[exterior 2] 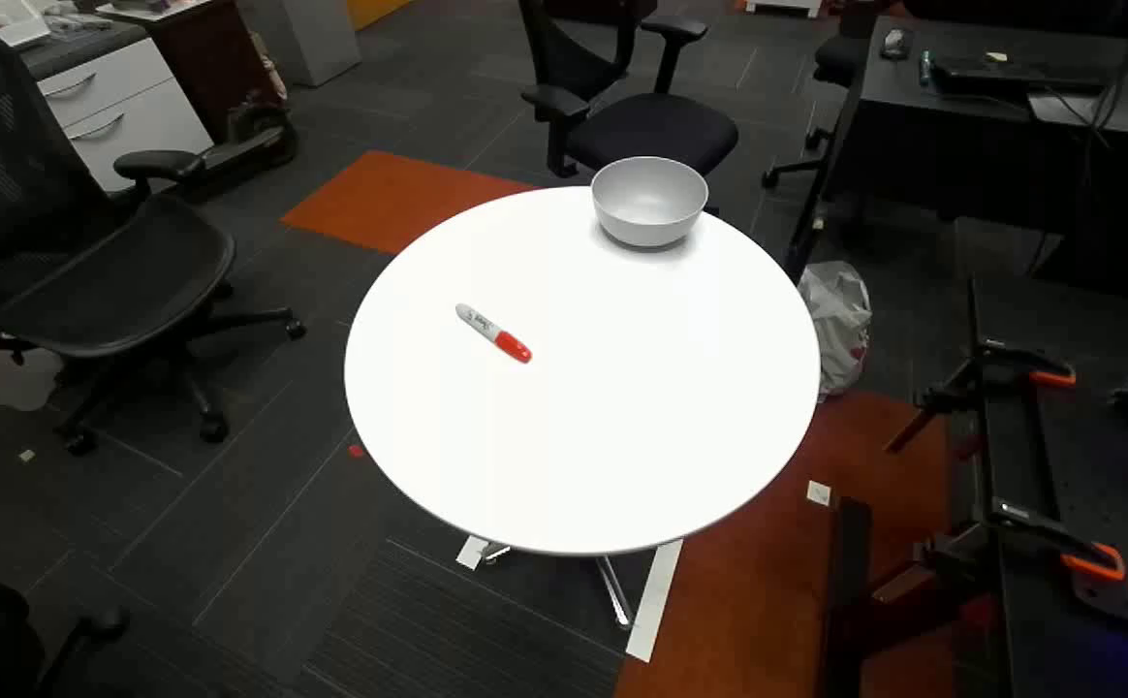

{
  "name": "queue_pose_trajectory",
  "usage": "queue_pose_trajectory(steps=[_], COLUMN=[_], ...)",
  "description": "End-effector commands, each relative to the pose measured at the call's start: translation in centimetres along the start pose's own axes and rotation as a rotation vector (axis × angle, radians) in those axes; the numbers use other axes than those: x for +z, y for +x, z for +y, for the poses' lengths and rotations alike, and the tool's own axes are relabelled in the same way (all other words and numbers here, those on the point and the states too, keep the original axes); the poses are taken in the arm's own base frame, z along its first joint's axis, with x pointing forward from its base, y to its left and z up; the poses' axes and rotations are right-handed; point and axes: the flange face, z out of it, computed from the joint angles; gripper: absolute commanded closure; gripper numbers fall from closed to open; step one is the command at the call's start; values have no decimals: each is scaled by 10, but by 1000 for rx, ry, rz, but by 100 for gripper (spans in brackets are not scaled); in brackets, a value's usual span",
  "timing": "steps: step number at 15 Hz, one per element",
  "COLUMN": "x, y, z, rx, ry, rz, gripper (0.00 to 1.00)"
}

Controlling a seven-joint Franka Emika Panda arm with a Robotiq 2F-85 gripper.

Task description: Put the red marker inside the white bowl

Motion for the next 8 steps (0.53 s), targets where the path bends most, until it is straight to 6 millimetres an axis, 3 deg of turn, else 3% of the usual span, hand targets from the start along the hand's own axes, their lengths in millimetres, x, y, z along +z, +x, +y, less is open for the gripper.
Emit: queue_pose_trajectory(steps=[1,6,8], x=[0,0,3], y=[0,0,11], z=[0,0,-4], rx=[0,0,10], ry=[0,0,-7], rz=[-1,-1,14], gripper=[0,0,0])
